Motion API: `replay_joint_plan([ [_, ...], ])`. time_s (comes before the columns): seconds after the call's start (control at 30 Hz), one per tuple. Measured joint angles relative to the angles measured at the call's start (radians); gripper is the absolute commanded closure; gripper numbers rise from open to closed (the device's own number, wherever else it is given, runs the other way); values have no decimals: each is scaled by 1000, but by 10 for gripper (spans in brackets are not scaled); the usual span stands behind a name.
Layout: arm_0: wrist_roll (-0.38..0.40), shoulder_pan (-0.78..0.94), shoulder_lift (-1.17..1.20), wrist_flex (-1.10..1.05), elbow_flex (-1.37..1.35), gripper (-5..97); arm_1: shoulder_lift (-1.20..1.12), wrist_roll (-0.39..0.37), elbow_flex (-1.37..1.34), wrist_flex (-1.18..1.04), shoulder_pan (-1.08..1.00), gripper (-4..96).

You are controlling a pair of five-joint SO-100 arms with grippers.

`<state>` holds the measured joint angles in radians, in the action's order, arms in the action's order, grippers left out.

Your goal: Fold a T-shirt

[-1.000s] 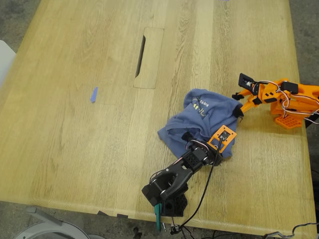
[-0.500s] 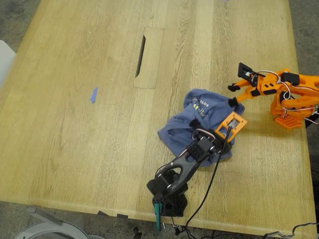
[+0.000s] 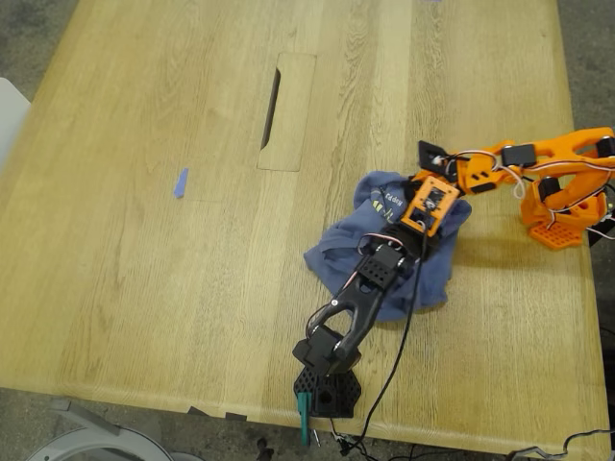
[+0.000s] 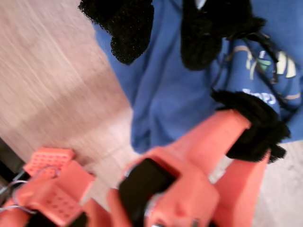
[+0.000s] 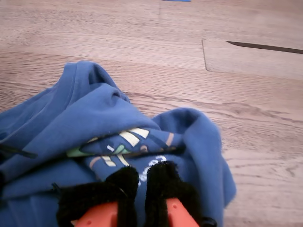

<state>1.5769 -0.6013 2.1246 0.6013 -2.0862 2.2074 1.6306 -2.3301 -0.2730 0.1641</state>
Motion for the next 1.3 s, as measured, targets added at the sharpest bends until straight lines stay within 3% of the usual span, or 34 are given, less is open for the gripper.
replay_joint_plan([
  [0.3, 0, 84, 0, -173, -225, 820, -195, -17, 18, 190, 26, 866],
  [0.5, 25, 98, 12, -207, -357, 884, -202, -34, -92, 313, 37, 866],
  [0.73, 29, 161, 109, -221, -479, 879, -187, -52, -249, 403, 40, 872],
  [1.0, 29, 265, 265, -215, -624, 881, -35, -60, -442, 423, 29, 873],
  [1.3, 29, 370, 445, -212, -781, 883, 322, -60, -611, 206, -23, 873],
])
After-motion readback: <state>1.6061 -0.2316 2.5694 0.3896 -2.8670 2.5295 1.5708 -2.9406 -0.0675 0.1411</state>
